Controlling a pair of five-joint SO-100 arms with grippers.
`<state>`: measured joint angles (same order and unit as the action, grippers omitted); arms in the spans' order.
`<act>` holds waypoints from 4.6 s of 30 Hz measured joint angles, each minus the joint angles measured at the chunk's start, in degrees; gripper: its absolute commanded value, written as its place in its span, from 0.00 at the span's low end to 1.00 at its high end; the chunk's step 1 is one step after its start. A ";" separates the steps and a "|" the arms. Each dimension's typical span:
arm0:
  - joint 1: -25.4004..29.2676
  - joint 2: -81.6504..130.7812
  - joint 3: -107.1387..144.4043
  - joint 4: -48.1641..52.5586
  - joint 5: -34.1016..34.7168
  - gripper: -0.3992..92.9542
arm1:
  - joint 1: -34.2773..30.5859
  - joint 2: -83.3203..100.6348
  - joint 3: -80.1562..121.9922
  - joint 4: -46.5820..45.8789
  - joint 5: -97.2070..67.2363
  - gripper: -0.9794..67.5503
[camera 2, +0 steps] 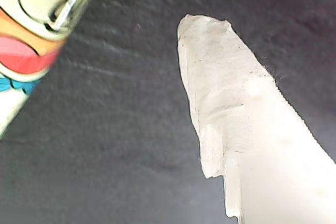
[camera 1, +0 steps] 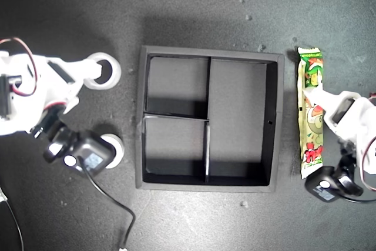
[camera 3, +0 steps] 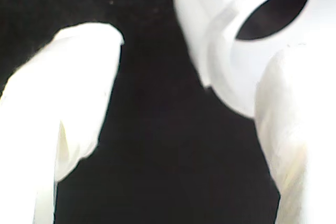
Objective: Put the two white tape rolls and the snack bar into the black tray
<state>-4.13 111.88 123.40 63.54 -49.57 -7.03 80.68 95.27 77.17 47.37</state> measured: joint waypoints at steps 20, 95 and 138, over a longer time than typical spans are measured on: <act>-0.79 -12.74 -6.06 -3.96 2.02 0.18 | 2.02 -5.80 0.53 -7.56 -6.77 0.37; 1.41 -34.98 -58.97 19.51 10.72 0.00 | -0.88 -32.61 -66.80 6.68 -12.92 0.10; 3.78 -70.49 -99.49 40.43 6.94 0.20 | -1.14 -32.61 -63.63 6.68 -12.92 0.51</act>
<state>-0.35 41.40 23.91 103.97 -42.63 -8.17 48.08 31.64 83.85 34.45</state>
